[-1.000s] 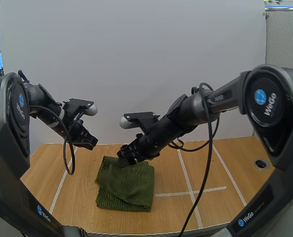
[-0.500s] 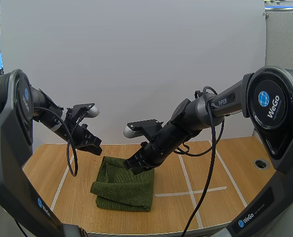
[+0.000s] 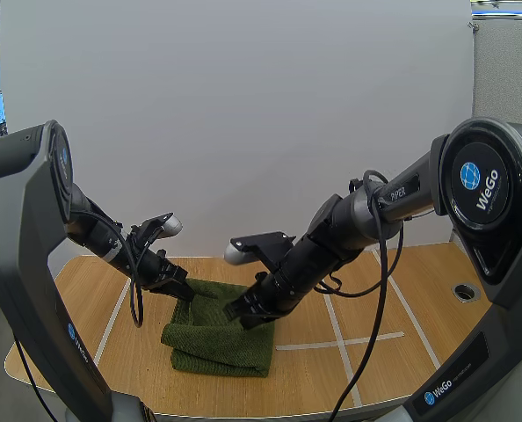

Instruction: Fold the towel

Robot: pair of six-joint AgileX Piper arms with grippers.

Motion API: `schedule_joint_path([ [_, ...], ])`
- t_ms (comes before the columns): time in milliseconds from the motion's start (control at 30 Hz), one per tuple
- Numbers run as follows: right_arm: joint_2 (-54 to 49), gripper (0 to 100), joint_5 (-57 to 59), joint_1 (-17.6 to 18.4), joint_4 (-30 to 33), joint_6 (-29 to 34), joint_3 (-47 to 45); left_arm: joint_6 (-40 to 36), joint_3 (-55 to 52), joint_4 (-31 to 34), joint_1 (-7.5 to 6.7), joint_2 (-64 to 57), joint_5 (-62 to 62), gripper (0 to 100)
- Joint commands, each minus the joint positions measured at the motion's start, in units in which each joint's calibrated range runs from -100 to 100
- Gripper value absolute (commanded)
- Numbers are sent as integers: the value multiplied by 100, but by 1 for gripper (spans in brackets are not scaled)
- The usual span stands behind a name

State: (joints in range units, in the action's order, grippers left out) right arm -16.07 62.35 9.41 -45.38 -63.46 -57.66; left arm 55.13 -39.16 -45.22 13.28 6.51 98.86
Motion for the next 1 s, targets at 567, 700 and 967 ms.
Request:
schedule_joint_path([
  [567,860,0,330,-3,-17,-399,-377,-134,398,-4,2,400,-510,55],
  [700,932,0,366,87,-17,-421,-377,-134,398,-4,2,616,-570,76],
  [967,932,0,348,163,-63,-478,-377,-134,398,-29,2,875,-940,77],
])
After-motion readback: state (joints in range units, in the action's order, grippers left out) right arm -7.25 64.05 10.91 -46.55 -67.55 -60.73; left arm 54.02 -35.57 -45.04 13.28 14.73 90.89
